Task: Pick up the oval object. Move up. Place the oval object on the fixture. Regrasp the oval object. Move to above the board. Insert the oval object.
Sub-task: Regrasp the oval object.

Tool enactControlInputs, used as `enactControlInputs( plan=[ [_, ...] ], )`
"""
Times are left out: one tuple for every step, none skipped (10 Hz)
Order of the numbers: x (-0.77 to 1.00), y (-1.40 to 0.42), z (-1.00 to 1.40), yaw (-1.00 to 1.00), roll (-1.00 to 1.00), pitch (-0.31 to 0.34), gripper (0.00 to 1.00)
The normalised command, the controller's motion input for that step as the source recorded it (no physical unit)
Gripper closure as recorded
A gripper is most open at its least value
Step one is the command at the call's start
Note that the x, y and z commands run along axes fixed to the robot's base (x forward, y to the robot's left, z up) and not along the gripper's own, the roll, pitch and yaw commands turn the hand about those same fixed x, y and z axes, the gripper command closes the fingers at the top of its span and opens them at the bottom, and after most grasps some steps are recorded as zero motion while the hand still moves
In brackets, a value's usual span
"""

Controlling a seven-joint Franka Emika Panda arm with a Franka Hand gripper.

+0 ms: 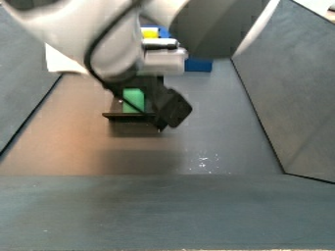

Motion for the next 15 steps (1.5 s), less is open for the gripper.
enactControlInputs(
  plan=[
    [-0.03,0.01,1.00,0.00,0.06,0.041,0.00],
    [-0.03,0.01,0.95,0.00,0.06,0.049,0.00],
    [-0.03,0.01,0.71,-0.01,0.05,0.064,0.00],
    [-0.03,0.01,0.53,-0.01,0.05,0.075,0.00],
    [-0.02,0.01,0.35,-0.02,0.05,0.080,0.00],
    [-1.00,0.00,0.00,-0.06,0.04,0.024,0.00],
    [-1.00,0.00,-0.04,-0.07,0.01,-0.011,0.00],
    [-1.00,0.00,-0.01,-0.08,0.02,-0.052,0.00],
    [-1.00,0.00,0.01,-0.07,0.03,-0.077,0.00],
    [-1.00,0.00,0.00,-0.05,0.05,-0.092,0.00],
    [-1.00,0.00,0.01,-0.03,0.06,-0.111,0.00],
    [-1.00,-0.01,0.02,-0.01,0.08,-0.124,0.00],
    [-0.98,-0.01,0.02,0.01,0.09,-0.134,0.00],
    [-0.85,-0.02,0.01,0.02,0.10,-0.137,0.00],
    [-0.76,-0.02,0.01,0.03,0.10,-0.138,0.00]
  ],
)
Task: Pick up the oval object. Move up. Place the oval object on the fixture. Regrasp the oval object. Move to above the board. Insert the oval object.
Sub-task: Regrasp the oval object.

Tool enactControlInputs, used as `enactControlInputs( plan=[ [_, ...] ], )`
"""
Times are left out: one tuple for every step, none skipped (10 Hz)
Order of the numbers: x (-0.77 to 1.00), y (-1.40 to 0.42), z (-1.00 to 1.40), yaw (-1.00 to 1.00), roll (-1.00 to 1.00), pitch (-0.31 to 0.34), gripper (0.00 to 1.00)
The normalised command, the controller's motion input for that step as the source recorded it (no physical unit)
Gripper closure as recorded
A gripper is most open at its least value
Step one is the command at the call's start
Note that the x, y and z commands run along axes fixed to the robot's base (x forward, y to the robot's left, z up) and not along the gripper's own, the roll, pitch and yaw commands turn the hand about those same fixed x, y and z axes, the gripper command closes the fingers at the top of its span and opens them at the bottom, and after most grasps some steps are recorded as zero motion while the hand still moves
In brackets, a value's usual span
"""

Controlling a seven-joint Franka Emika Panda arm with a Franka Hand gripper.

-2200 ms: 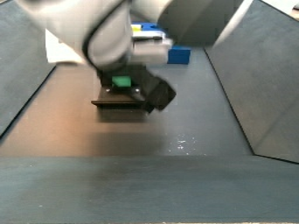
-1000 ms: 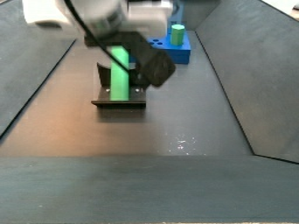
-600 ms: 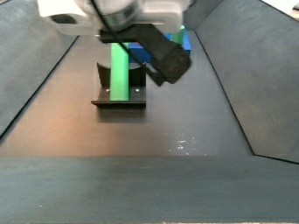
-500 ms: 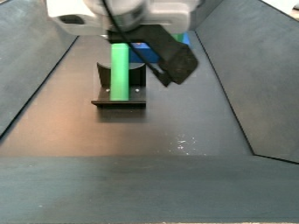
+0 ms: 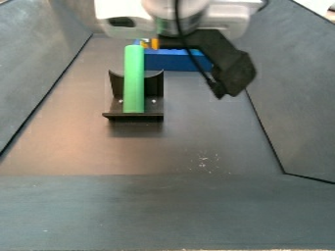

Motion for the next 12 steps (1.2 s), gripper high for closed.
enactControlInputs(
  plan=[
    [-0.46,-1.00,-0.57,-0.93,1.00,-0.024,0.00],
    [-0.39,-1.00,-0.57,-0.93,1.00,-0.024,0.00],
    [-0.18,-1.00,-0.40,-0.93,1.00,-0.054,0.00],
    [-0.08,-0.85,-0.25,-0.93,1.00,-0.076,0.00],
    [-0.04,-0.58,-0.11,-0.93,1.00,-0.108,0.00],
    [-0.04,-0.36,-0.04,-0.93,1.00,-0.130,0.00],
    [-0.04,-0.08,-0.01,-0.93,1.00,-0.161,0.00],
    [-0.04,-0.02,0.00,-0.95,1.00,-0.187,0.00],
    [-0.03,-0.04,0.00,-0.95,1.00,-0.205,0.00],
    [-0.03,-0.03,0.00,-0.94,1.00,-0.215,0.00],
    [-0.04,-0.02,0.01,-0.95,1.00,-0.235,0.00],
    [-0.04,-0.01,0.01,-0.95,1.00,-0.246,0.00]
  ],
)
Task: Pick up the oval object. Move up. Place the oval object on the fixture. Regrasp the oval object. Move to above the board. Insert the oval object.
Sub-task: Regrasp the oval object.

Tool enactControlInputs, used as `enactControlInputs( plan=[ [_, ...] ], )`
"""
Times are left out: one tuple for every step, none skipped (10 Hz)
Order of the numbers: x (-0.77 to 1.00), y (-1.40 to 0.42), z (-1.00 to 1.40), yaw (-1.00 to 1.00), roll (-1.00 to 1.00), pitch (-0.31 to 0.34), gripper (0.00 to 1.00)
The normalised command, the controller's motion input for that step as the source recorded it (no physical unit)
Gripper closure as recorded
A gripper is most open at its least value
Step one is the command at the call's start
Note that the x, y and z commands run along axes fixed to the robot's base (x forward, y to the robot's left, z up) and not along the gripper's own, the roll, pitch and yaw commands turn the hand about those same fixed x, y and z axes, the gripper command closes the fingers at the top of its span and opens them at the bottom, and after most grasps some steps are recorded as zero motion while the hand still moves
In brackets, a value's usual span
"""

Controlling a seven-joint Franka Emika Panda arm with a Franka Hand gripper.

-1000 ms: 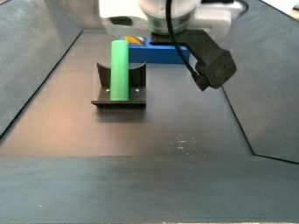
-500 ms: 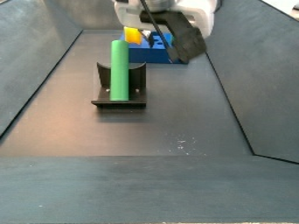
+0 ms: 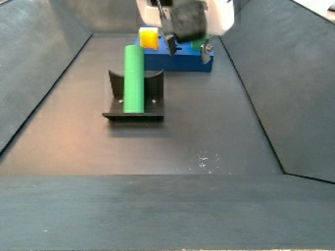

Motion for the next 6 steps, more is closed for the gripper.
enactControlInputs(
  plan=[
    [-0.04,-0.02,0.00,-0.96,1.00,-0.255,0.00],
    [-0.04,-0.01,0.00,-0.96,1.00,-0.256,0.00],
    [-0.05,-0.01,0.00,-0.97,1.00,-0.251,0.00],
    [-0.04,-0.01,-0.01,-0.99,1.00,-0.236,0.00],
    [-0.04,-0.01,-0.01,-0.99,1.00,-0.214,0.00],
    [-0.04,-0.01,-0.01,-1.00,0.99,-0.191,0.00]
  ],
)
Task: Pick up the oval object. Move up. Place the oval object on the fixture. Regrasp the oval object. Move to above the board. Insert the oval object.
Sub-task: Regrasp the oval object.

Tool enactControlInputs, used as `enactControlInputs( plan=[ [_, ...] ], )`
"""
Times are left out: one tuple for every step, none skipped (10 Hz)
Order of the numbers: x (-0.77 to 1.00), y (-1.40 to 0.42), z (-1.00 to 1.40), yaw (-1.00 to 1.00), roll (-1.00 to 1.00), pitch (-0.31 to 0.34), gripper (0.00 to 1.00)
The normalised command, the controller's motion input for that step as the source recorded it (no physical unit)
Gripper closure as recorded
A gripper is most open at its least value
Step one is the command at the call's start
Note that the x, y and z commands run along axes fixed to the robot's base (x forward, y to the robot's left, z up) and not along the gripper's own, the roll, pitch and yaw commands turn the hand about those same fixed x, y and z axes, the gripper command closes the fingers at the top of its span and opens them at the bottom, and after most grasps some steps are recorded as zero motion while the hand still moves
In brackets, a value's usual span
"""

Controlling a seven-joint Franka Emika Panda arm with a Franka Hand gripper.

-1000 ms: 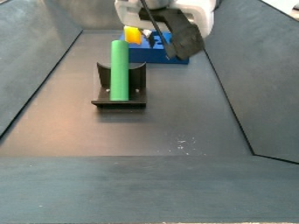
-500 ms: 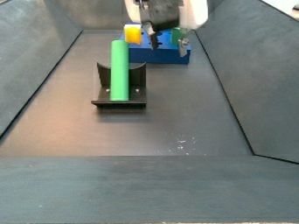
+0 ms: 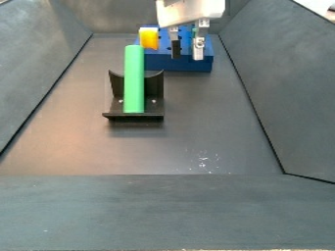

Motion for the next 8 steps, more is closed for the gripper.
enactControlInputs(
  plan=[
    [-0.04,-0.01,0.00,-1.00,0.96,-0.091,0.00],
    [-0.04,-0.01,0.01,-1.00,0.95,-0.030,0.00],
    [-0.03,-0.01,0.01,-1.00,0.94,0.123,0.00],
    [-0.02,-0.01,0.00,-1.00,0.93,0.258,0.00],
    [-0.01,-0.01,-0.03,-0.85,0.82,0.459,0.00],
    [0.01,-0.01,-0.03,-0.63,0.64,0.579,0.00],
    [0.04,-0.01,-0.03,-0.33,0.43,0.682,0.00],
    [0.05,-0.01,-0.03,-0.19,0.36,0.692,0.00]
  ],
)
